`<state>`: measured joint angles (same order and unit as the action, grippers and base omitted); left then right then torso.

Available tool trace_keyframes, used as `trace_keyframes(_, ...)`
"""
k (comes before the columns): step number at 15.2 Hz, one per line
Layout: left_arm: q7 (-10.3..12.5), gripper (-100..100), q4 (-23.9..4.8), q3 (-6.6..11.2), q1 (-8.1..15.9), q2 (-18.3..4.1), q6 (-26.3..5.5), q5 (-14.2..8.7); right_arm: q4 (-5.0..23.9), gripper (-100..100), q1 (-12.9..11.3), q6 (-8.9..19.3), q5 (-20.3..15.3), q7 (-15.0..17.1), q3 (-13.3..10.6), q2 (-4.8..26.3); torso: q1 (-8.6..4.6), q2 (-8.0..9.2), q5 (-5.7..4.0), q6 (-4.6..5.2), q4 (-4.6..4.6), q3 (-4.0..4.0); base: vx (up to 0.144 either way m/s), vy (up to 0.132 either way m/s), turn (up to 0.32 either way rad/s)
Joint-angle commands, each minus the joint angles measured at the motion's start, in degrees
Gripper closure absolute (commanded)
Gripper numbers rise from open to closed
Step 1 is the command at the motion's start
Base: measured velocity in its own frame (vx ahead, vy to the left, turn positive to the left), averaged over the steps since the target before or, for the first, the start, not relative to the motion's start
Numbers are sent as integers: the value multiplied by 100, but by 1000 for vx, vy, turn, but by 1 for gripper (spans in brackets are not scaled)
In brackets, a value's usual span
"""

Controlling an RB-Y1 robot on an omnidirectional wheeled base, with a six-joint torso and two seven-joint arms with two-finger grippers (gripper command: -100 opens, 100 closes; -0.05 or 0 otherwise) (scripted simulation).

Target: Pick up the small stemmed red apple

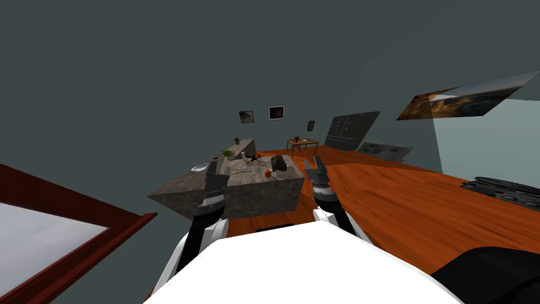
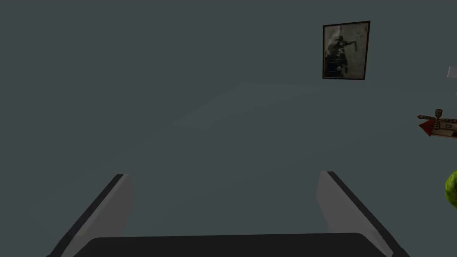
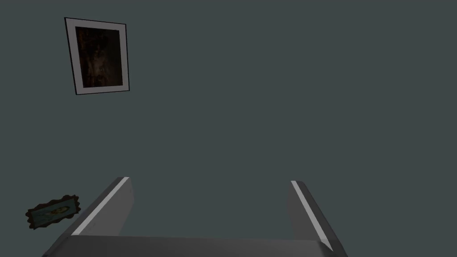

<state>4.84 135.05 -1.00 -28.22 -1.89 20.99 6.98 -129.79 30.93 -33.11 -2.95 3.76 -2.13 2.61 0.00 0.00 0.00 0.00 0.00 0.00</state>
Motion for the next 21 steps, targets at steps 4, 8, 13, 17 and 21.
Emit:
trace_keyframes(4,-183,-100,-60,-73,146,-418,-469,77,0,0,0,0,0,0,0,0,-1,-5,0,1,-1,-3,13,-6,-46)
trace_keyframes(8,-334,-100,-111,-134,267,-574,-858,140,0,0,0,0,0,0,0,0,-3,-9,-1,1,-2,-5,19,-10,-53)
trace_keyframes(13,-523,-100,-174,-210,418,-703,-1343,220,0,0,0,0,0,0,0,0,-4,-10,-1,1,-2,-6,18,-9,-51)
trace_keyframes(17,-744,-100,-248,-299,596,-806,-1873,313,0,0,0,0,0,0,0,0,-5,-11,-1,2,-2,-6,19,-11,-63)
trace_keyframes(21,-866,-100,-289,-347,693,-848,-2224,364,0,0,0,0,0,0,0,0,-4,-10,-1,1,-2,-6,18,-7,-39)
